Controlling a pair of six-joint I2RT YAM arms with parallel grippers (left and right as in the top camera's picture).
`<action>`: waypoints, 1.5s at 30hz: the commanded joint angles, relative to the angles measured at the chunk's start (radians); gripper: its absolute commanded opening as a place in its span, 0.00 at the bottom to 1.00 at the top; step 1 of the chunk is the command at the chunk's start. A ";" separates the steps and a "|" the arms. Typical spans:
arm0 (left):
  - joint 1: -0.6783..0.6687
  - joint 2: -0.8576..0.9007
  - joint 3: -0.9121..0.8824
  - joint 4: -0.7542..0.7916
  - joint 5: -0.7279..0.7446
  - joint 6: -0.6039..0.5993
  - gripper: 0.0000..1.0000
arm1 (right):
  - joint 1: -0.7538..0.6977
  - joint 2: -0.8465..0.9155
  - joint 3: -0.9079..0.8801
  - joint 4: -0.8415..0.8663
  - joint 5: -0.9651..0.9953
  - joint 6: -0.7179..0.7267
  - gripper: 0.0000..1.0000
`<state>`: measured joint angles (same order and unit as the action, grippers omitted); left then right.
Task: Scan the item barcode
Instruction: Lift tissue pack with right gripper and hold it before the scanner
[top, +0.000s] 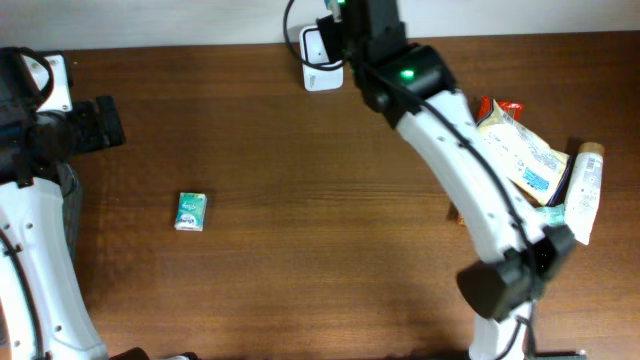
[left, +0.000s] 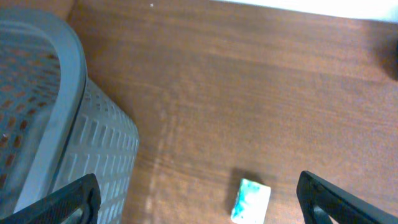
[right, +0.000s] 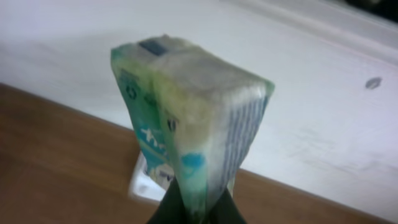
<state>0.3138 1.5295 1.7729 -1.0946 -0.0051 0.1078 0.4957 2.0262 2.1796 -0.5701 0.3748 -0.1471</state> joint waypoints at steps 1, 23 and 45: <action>0.003 -0.004 0.005 0.000 -0.002 -0.009 0.99 | -0.004 0.171 -0.001 0.156 0.163 -0.257 0.04; 0.003 -0.004 0.005 0.000 -0.002 -0.009 0.99 | -0.053 0.523 -0.002 0.414 0.035 -0.716 0.04; 0.003 -0.004 0.005 0.000 -0.002 -0.009 0.99 | -0.032 0.481 -0.003 0.529 0.124 -0.977 0.04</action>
<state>0.3138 1.5295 1.7729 -1.0962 -0.0051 0.1081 0.4488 2.5523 2.1742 -0.0902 0.4152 -1.1030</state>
